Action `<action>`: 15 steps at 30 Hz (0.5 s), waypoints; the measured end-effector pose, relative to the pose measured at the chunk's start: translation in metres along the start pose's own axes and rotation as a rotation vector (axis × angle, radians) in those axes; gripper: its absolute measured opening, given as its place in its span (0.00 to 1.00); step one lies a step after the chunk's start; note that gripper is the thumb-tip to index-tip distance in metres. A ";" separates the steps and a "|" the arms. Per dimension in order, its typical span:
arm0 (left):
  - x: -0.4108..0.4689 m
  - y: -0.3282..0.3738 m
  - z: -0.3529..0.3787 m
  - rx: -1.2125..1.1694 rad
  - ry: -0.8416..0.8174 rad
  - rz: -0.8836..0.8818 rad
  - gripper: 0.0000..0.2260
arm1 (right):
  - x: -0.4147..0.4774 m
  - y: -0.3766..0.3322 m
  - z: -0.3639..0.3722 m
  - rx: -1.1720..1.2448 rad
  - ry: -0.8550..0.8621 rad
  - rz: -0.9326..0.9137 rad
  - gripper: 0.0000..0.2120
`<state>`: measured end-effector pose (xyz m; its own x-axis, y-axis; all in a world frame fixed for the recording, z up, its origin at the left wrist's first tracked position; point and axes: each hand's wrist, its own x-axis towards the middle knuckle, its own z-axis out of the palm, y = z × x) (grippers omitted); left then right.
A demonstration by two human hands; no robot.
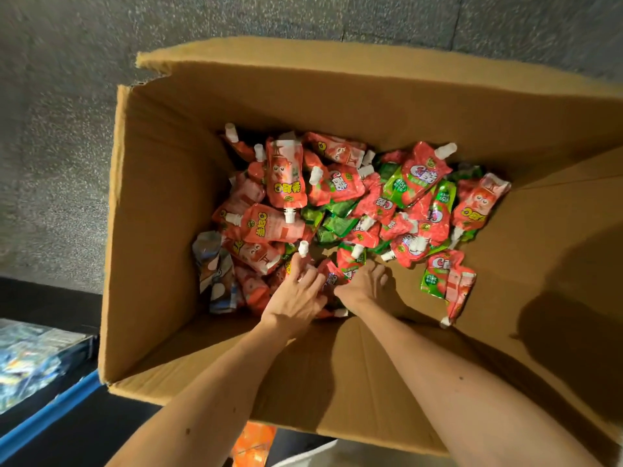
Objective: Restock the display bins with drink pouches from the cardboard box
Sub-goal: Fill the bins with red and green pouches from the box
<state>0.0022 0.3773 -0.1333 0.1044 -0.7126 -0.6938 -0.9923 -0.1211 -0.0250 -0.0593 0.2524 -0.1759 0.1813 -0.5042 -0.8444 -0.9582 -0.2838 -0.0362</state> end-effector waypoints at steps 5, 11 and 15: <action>0.009 -0.002 -0.015 0.007 -0.114 0.011 0.14 | -0.001 -0.008 0.007 -0.062 -0.027 -0.056 0.31; 0.001 -0.007 -0.019 -0.062 -0.199 0.019 0.12 | 0.006 -0.004 0.001 0.010 -0.158 -0.101 0.28; -0.021 -0.021 -0.024 -0.204 -0.160 0.001 0.12 | -0.001 0.012 -0.013 0.148 -0.253 -0.077 0.30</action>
<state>0.0229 0.3782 -0.1008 0.0759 -0.5962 -0.7993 -0.9570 -0.2687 0.1096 -0.0680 0.2389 -0.1686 0.2118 -0.2609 -0.9418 -0.9689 -0.1821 -0.1674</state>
